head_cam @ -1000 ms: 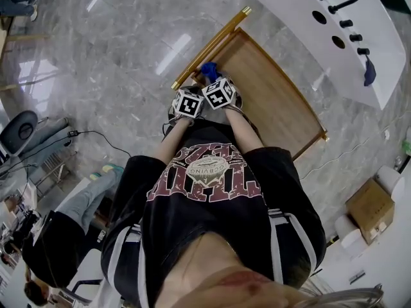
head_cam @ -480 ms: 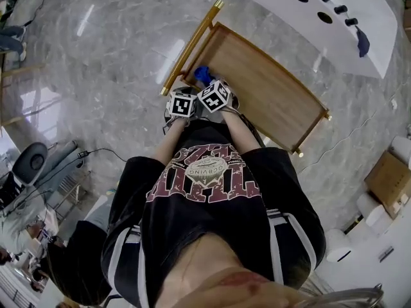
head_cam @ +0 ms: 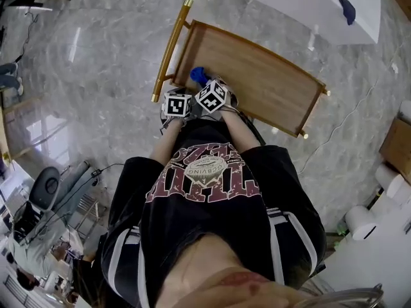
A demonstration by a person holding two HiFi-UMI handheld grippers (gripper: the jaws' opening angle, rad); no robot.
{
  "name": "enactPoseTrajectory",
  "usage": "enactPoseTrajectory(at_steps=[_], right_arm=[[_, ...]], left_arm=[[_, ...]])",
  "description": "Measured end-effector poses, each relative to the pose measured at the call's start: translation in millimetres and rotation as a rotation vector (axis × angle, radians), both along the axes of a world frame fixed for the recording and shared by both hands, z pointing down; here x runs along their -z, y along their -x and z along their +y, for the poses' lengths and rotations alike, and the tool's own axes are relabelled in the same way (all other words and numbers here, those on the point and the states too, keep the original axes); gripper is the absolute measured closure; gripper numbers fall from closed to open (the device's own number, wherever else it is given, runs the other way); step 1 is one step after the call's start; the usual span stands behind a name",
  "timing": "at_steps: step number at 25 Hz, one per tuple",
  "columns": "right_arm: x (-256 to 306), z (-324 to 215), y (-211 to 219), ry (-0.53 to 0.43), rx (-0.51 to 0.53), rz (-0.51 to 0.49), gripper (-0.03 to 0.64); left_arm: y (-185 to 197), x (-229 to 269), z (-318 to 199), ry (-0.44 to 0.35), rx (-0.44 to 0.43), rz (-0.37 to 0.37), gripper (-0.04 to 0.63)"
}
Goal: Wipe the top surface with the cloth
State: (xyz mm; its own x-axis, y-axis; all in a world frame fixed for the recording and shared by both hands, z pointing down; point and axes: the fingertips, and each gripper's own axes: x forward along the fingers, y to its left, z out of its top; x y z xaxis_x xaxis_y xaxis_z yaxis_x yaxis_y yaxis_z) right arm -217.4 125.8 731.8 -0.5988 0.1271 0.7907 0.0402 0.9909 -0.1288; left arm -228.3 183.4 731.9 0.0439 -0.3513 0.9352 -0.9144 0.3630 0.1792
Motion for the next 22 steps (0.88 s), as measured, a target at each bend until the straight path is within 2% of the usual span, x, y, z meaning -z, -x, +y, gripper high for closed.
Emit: enactPoseTrajectory(at_steps=[10, 22], right_arm=[[-1, -10, -24, -0.005, -0.047, 0.004, 0.552], [-5, -34, -58, 0.001, -0.158, 0.0, 0.552]], left_arm=[[-21, 1, -25, -0.025, -0.101, 0.0, 0.546], [-51, -6, -49, -0.008, -0.214, 0.032, 0.546]])
